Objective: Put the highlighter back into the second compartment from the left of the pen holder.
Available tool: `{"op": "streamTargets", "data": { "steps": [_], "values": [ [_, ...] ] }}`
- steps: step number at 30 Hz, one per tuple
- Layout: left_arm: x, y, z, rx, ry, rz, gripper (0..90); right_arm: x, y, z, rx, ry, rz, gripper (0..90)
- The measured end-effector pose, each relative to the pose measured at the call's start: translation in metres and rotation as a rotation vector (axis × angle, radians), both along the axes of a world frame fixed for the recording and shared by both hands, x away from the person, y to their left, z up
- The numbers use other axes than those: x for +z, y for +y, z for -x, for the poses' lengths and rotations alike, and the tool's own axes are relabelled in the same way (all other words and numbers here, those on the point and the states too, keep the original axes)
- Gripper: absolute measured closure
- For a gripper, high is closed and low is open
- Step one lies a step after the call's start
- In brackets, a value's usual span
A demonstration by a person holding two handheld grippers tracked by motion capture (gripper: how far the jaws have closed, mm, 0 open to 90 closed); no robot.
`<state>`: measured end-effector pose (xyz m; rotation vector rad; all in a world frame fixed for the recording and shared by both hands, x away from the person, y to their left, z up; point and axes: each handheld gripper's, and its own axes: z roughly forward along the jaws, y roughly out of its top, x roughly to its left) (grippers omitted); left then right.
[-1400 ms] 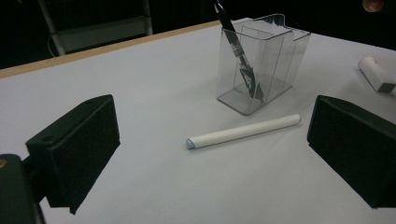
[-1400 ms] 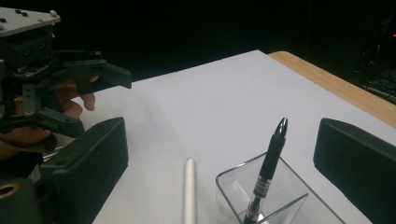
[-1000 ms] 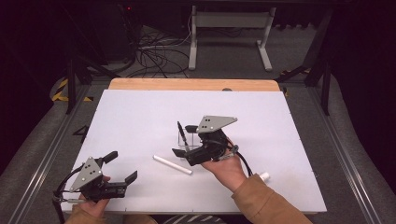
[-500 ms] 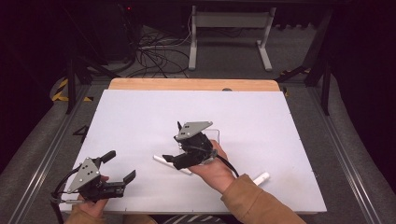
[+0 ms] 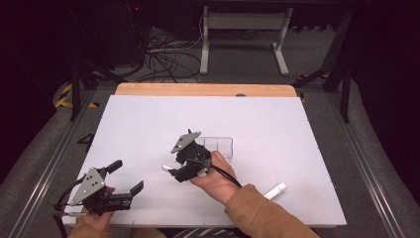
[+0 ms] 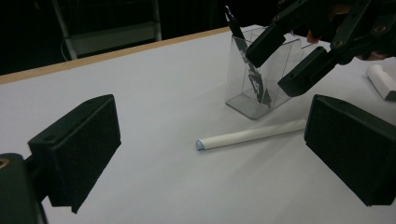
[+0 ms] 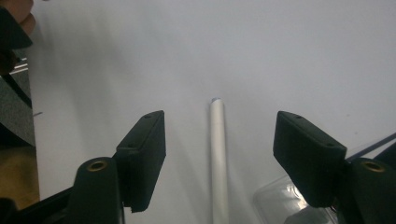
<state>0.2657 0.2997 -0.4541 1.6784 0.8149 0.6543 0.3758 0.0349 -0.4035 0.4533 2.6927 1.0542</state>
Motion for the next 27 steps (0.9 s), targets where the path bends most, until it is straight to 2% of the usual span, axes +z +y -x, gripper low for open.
{"op": "streamTargets", "data": {
  "steps": [6, 16, 21, 24, 27],
  "values": [
    [0.000, 0.000, 0.000, 0.000, -0.001, 0.001, 4.5, -0.007, 0.009, 0.000, -0.001, 0.011, 0.059, 38.2],
    [0.000, 0.000, 0.000, 0.000, 0.001, 0.001, 4.5, -0.015, 0.017, 0.000, 0.005, 0.036, 0.094, 41.9],
    [0.000, 0.000, 0.000, -0.001, 0.001, 0.002, 4.5, -0.019, 0.022, 0.001, 0.007, 0.019, 0.113, 43.5],
    [0.000, 0.000, 0.000, -0.002, 0.000, 0.003, 4.5, -0.021, 0.024, 0.003, 0.004, -0.019, 0.133, 43.8],
    [0.000, 0.000, -0.001, -0.004, 0.002, 0.002, 4.5, -0.022, 0.026, 0.005, 0.012, -0.024, 0.136, 45.8]
  ]
}}
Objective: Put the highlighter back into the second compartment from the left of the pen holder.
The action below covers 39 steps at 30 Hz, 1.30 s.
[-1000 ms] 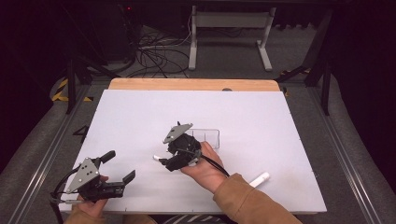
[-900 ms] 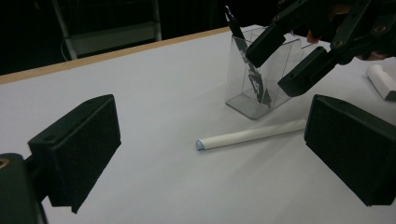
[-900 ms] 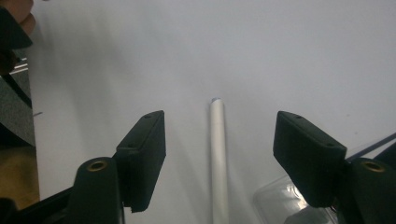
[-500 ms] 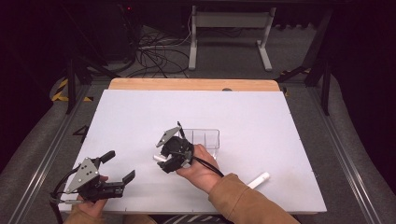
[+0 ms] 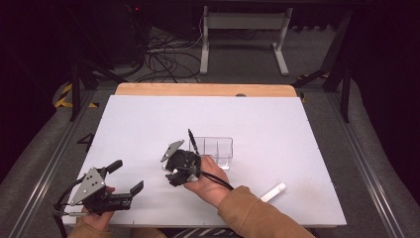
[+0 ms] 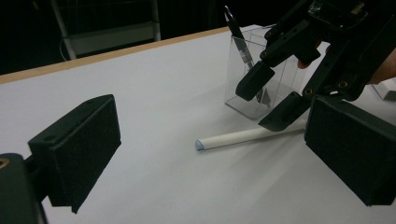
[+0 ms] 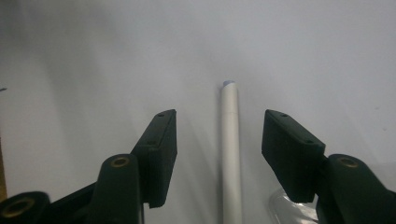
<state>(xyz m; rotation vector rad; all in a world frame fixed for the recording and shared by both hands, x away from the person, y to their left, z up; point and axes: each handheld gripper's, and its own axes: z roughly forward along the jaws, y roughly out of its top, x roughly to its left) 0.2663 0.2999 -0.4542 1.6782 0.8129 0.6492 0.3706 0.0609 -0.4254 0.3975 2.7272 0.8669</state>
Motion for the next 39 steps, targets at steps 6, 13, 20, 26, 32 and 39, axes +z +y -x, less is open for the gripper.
{"op": "streamTargets", "data": {
  "steps": [6, 13, 20, 26, 32, 39],
  "values": [
    [0.000, 0.000, 0.000, -0.001, 0.000, 0.003, 4.5, -0.004, 0.004, 0.000, -0.003, 0.011, 0.012, 48.0],
    [0.000, 0.000, 0.000, -0.003, 0.001, 0.003, 4.5, -0.011, 0.009, -0.001, -0.030, 0.008, 0.043, 51.0],
    [0.000, 0.000, -0.001, -0.006, 0.006, 0.007, 4.5, -0.017, 0.012, -0.003, -0.052, -0.006, 0.074, 55.6],
    [-0.001, 0.000, -0.001, -0.008, 0.005, 0.006, 4.5, -0.021, 0.013, -0.005, -0.056, -0.020, 0.107, 59.9],
    [-0.001, 0.000, -0.001, -0.011, 0.007, 0.007, 4.5, -0.025, 0.014, -0.007, -0.075, -0.006, 0.123, 63.8],
    [-0.001, 0.000, -0.001, -0.009, 0.008, 0.004, 4.5, -0.029, 0.015, -0.008, -0.074, 0.009, 0.155, 65.9]
  ]
}}
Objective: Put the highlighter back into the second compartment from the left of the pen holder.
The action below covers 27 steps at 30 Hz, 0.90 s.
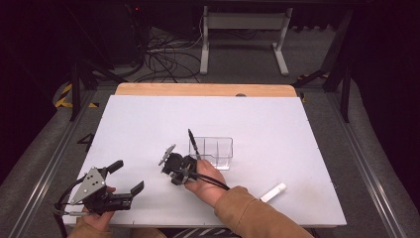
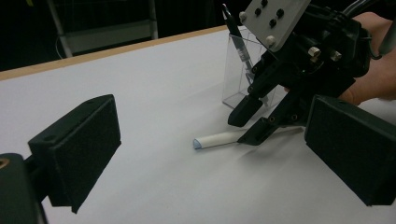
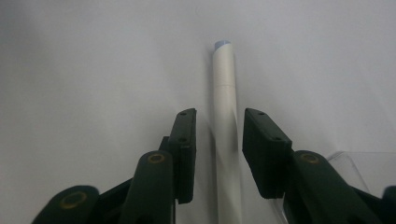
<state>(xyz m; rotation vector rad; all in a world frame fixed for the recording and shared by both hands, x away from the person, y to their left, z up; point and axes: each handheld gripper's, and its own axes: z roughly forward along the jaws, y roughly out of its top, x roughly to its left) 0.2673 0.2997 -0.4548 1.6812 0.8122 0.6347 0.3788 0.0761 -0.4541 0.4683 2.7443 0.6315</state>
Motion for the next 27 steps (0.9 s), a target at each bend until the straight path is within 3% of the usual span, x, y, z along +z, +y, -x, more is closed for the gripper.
{"op": "streamTargets", "data": {
  "steps": [8, 16, 23, 27],
  "values": [
    [0.000, 0.000, 0.000, -0.001, 0.000, 0.005, 4.4, -0.005, 0.001, -0.003, -0.004, 0.021, 0.029, 68.8],
    [0.000, 0.000, 0.000, -0.003, 0.001, 0.002, 4.4, -0.005, 0.000, -0.006, -0.001, 0.060, 0.015, 77.9],
    [0.000, 0.001, 0.000, 0.001, -0.001, 0.002, 4.4, -0.003, -0.001, -0.003, 0.011, 0.032, 0.031, 78.6],
    [0.000, 0.001, 0.000, 0.000, 0.003, 0.005, 4.4, 0.007, -0.007, 0.000, 0.037, 0.020, 0.006, 78.7]
  ]
}}
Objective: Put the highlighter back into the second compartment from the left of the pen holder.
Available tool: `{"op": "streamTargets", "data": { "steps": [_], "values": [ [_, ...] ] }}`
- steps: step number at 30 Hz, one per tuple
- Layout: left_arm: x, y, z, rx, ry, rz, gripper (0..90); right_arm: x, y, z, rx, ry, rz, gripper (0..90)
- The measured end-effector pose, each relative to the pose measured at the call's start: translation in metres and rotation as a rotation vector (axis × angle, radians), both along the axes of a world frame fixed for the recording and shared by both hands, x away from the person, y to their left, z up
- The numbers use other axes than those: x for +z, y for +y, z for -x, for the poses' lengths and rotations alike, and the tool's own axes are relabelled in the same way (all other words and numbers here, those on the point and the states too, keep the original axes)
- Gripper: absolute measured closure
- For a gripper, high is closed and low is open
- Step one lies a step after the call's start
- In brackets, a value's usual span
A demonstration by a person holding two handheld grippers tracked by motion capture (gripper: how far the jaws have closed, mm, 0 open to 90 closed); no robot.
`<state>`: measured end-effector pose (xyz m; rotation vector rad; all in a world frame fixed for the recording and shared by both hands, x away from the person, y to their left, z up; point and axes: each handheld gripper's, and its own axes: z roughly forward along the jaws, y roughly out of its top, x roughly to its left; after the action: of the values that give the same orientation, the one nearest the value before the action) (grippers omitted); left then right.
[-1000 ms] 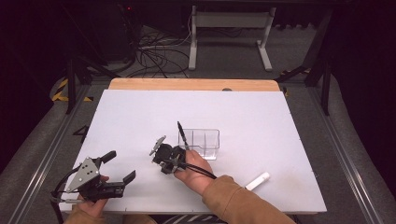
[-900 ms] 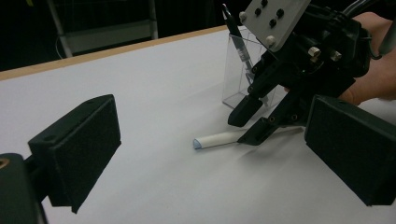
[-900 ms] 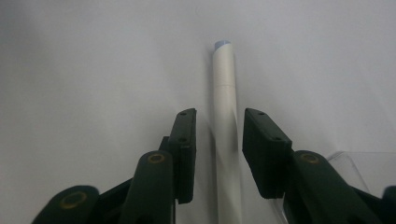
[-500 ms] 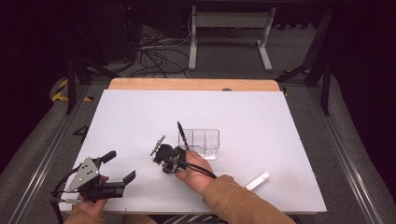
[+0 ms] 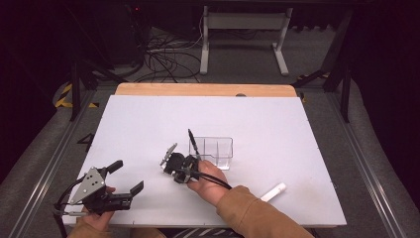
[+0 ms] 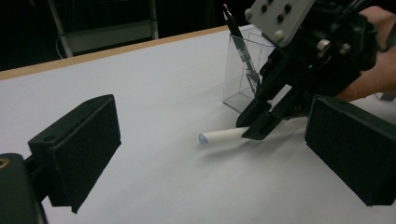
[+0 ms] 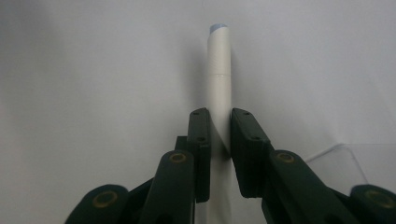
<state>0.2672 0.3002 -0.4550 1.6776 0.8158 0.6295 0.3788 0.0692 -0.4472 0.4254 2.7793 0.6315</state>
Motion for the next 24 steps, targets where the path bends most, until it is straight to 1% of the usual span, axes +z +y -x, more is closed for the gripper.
{"op": "streamTargets", "data": {
  "steps": [1, 2, 4, 8, 12, 14, 17, 18, 19, 24],
  "values": [
    [0.000, 0.000, 0.000, 0.001, 0.000, -0.001, 4.4, 0.003, -0.001, 0.002, -0.003, 0.005, -0.012, 78.7],
    [0.000, 0.000, 0.000, 0.001, -0.003, 0.001, 4.4, 0.005, -0.003, 0.003, 0.005, 0.000, -0.019, 78.7],
    [0.000, 0.000, 0.000, 0.003, -0.006, -0.002, 4.4, 0.009, -0.005, 0.005, -0.008, -0.004, -0.036, 78.7],
    [0.001, -0.001, 0.000, 0.004, -0.003, -0.006, 4.4, 0.016, -0.010, 0.009, -0.002, -0.004, -0.062, 78.7],
    [0.000, -0.001, 0.000, 0.006, -0.003, -0.003, 4.4, 0.026, -0.017, 0.013, 0.012, -0.018, -0.101, 78.7],
    [0.000, -0.001, 0.000, 0.005, -0.001, -0.006, 4.4, 0.030, -0.020, 0.015, 0.007, -0.024, -0.120, 78.7],
    [0.000, -0.001, 0.000, 0.005, -0.004, -0.006, 4.4, 0.035, -0.023, 0.018, 0.014, -0.036, -0.132, 78.7],
    [0.000, -0.001, 0.000, 0.006, -0.004, -0.006, 4.4, 0.037, -0.024, 0.019, 0.014, -0.039, -0.147, 78.7],
    [0.000, -0.001, 0.000, 0.007, -0.003, -0.008, 4.4, 0.038, -0.025, 0.019, 0.026, -0.041, -0.145, 78.7],
    [0.000, -0.001, -0.001, 0.007, -0.003, -0.006, 4.4, 0.046, -0.031, 0.023, 0.027, -0.059, -0.192, 78.6]
  ]
}}
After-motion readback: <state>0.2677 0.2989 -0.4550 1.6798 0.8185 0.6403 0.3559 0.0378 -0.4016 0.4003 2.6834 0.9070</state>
